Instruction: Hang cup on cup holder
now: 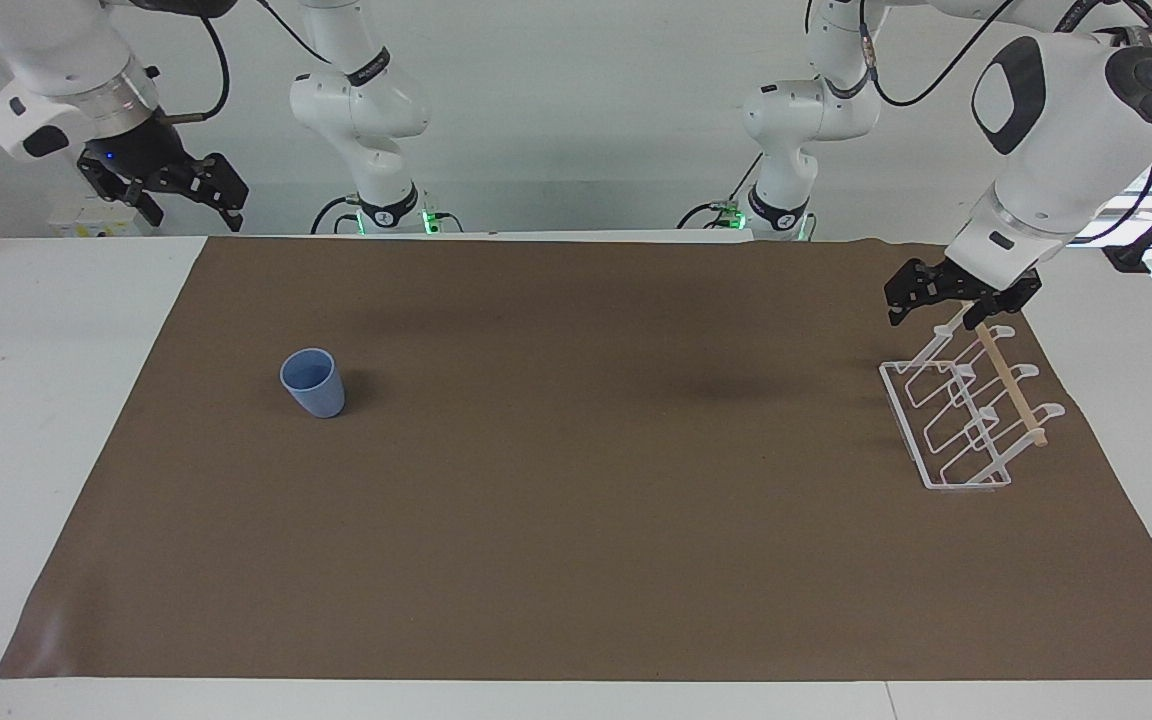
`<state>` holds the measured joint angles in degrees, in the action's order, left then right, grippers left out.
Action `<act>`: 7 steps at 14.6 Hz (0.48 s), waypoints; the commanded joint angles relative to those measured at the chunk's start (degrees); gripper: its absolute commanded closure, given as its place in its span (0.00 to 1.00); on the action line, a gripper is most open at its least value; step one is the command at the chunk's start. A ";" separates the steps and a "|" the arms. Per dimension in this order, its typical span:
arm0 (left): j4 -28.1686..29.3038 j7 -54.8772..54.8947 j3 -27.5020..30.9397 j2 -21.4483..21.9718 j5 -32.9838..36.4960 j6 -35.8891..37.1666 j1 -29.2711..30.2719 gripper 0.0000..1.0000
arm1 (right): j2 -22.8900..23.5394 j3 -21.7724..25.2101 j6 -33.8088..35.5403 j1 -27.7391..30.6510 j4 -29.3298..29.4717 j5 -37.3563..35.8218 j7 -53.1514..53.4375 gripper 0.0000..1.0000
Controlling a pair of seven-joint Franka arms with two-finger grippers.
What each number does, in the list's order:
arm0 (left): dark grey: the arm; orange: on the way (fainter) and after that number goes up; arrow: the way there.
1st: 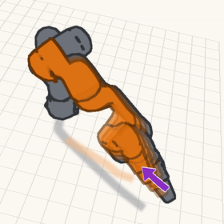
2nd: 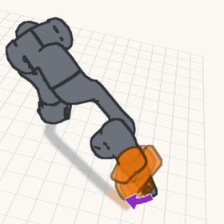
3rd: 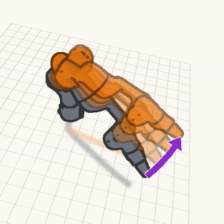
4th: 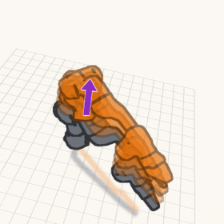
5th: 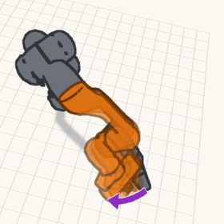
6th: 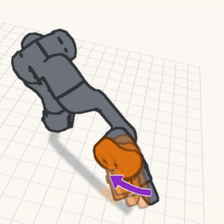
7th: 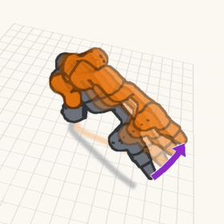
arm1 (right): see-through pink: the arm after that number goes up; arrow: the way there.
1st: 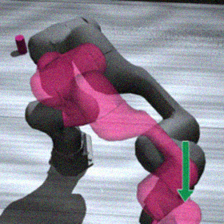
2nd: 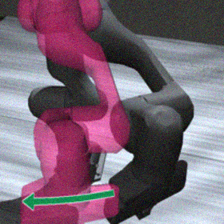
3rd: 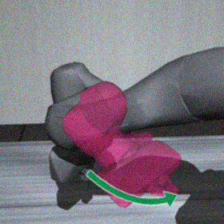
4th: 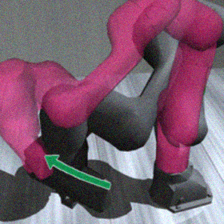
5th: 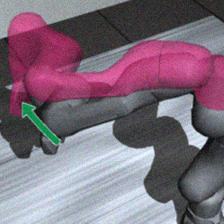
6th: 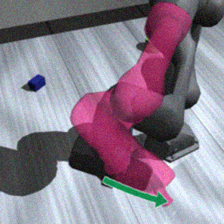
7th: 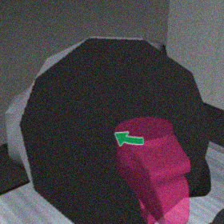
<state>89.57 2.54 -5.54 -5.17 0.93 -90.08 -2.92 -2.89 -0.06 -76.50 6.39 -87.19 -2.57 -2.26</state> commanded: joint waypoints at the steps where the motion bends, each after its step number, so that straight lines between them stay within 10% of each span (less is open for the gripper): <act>1: -0.10 0.63 0.00 0.42 0.92 0.88 0.11 0.00 | 0.17 -0.29 -0.31 0.64 -0.08 -0.24 -1.08 0.00; 7: -0.10 0.63 0.00 0.42 0.92 0.88 0.11 0.00 | -0.27 -0.29 0.04 0.46 -0.87 -0.15 -0.72 0.00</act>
<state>89.57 2.54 -5.54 -5.17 0.93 -90.08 -2.92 -2.89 -0.06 -76.48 6.38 -87.32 -2.57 -2.26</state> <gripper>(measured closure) 0.000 0.000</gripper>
